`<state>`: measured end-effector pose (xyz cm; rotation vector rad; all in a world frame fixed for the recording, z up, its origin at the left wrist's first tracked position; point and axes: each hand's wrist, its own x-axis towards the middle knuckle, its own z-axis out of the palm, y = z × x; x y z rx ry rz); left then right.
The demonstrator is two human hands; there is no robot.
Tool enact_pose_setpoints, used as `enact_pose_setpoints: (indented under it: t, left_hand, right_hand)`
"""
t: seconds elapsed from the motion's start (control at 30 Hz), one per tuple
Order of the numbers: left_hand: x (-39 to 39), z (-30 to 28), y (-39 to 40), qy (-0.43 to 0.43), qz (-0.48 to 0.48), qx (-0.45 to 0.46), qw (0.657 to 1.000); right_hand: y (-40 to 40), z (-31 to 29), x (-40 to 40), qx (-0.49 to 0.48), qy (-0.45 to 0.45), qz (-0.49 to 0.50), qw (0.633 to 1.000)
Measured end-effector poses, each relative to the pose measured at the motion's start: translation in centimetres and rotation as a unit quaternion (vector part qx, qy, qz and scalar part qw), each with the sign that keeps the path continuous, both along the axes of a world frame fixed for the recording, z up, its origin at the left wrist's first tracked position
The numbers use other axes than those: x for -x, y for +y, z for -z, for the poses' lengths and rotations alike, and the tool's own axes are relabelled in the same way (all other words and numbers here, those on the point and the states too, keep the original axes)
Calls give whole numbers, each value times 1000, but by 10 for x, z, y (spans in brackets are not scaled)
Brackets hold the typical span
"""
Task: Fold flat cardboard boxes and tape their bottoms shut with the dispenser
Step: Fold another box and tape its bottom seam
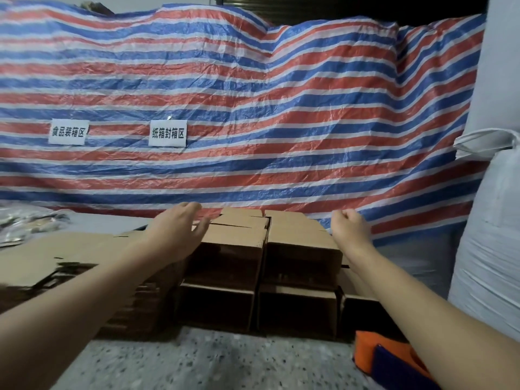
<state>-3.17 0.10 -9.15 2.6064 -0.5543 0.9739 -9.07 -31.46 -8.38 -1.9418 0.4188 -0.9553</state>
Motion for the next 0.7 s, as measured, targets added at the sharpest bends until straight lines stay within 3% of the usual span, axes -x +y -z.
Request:
enact_pose_setpoints:
  t: [0.2, 0.3, 0.4, 0.7]
  left_hand:
    - [-15, 29, 59, 62, -20, -8, 998]
    - [-31, 50, 76, 159, -61, -94, 981]
    - [-41, 69, 85, 195, -90, -172, 961]
    - [-42, 94, 84, 105, -99, -189, 971]
  right_hand:
    - [34, -6, 3, 106, 1, -78, 991]
    - [48, 0, -4, 186, 50, -100, 976]
    - [59, 9, -8, 231, 60, -106, 965]
    - [73, 19, -13, 238, 56, -138, 960]
